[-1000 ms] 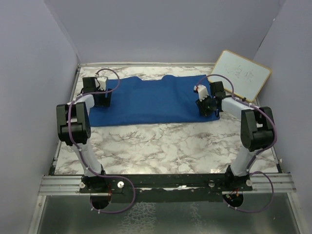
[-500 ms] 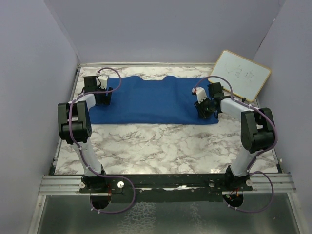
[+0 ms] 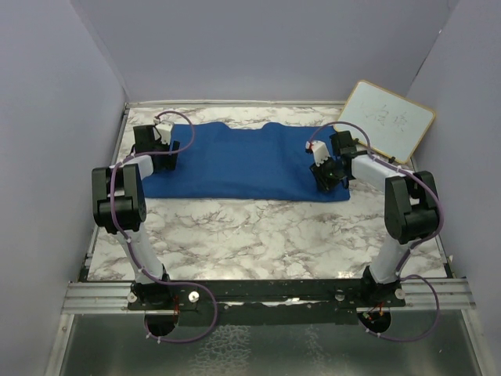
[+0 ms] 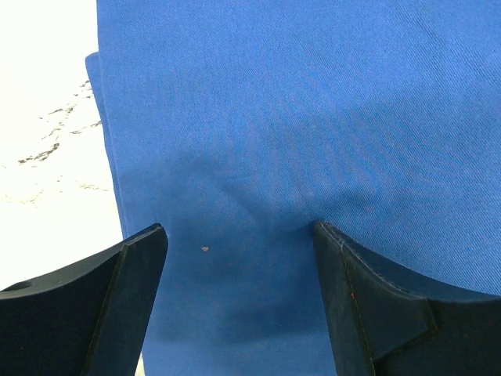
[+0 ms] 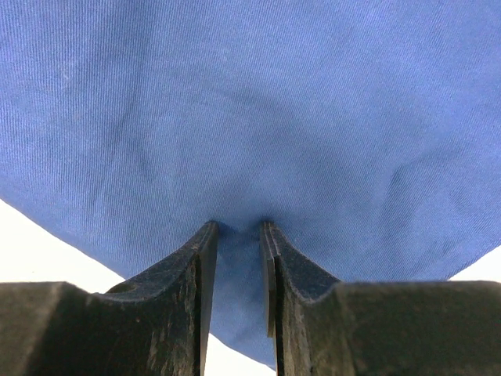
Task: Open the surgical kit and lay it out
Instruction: Open the surgical kit at the center of the board.
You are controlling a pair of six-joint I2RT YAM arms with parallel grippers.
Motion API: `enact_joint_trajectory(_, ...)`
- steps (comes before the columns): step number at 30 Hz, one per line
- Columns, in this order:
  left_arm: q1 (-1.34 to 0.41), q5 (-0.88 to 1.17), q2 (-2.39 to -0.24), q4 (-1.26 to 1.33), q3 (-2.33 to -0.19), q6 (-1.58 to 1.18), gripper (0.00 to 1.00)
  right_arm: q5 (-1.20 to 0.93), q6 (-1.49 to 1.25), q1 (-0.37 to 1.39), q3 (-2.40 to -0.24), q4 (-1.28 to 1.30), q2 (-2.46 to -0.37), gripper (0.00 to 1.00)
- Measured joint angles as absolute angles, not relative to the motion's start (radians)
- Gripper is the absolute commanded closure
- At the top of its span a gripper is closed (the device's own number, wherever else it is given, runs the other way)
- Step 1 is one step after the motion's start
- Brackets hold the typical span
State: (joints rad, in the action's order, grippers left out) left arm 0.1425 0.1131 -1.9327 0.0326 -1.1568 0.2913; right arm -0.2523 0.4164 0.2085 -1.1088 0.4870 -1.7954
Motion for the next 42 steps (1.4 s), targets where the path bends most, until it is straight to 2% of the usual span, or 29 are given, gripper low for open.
enact_joint_trajectory(13, 0.158, 0.114, -1.907, 0.025, -1.132, 0.291, 0.23, -0.176, 0.417, 0.224, -1.165, 0.545, -1.826, 0.71)
enact_joint_trajectory(25, 0.183, 0.099, -1.815, -0.178, -1.127, 0.309, 0.22, -0.163, 0.423, 0.228, -1.214, 0.629, -1.832, 0.68)
enact_joint_trajectory(35, 0.200, 0.076, -1.550, -0.291, -0.973, 0.351, 0.22, -0.311, 0.400, 0.227, -1.214, 0.662, -1.636, 0.58)
enact_joint_trajectory(42, 0.294, 0.076, -1.446, -0.373, -0.845, 0.424, 0.20, -0.392, 0.395, 0.227, -1.135, 0.625, -1.494, 0.51)
